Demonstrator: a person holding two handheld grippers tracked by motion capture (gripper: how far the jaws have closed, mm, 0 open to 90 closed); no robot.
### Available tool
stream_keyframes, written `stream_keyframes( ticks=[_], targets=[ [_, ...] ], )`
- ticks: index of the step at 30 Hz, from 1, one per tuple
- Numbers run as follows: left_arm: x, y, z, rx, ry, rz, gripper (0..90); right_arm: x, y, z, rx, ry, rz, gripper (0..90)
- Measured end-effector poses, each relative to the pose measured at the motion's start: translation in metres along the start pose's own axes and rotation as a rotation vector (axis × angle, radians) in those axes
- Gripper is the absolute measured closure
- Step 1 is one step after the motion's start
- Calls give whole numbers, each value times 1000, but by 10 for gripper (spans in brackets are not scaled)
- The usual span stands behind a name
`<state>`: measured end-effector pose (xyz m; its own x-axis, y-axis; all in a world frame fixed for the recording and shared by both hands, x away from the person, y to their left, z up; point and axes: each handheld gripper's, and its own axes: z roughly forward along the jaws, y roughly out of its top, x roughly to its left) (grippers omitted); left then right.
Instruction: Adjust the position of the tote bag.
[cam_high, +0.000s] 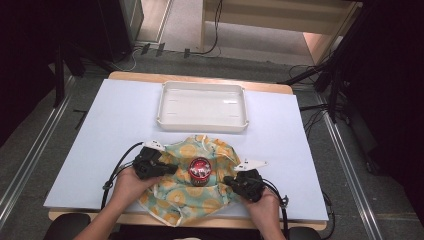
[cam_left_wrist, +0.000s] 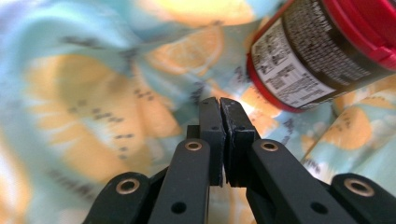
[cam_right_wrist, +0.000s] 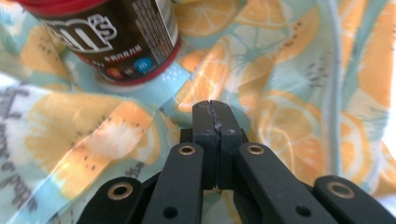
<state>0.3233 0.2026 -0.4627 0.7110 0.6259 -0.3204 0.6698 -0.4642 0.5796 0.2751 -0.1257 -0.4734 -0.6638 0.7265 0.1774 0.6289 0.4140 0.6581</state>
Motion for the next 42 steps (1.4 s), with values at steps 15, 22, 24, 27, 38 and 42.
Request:
stream_keyframes(
  ticks=[15, 22, 24, 27, 38, 42],
  targets=[
    [1, 1, -15, -48, -32, -28, 899, 3, -5, -15, -26, 44, 20, 900],
    [-22, 5, -24, -89, -77, 18, 899, 5, 10, -26, -88, 57, 3, 900],
    [-27, 6, -26, -95, -89, 29, 899, 7, 16, -29, -101, 54, -8, 900],
    [-33, 6, -26, -95, -105, 34, 899, 8, 27, -30, -107, 44, -31, 900],
    [-57, 10, -20, -87, -151, 79, 899, 3, 66, -23, -126, 97, -41, 900],
    [-63, 12, -16, -81, -159, 100, 900, 3, 78, -20, -135, 106, -54, 900]
  ],
)
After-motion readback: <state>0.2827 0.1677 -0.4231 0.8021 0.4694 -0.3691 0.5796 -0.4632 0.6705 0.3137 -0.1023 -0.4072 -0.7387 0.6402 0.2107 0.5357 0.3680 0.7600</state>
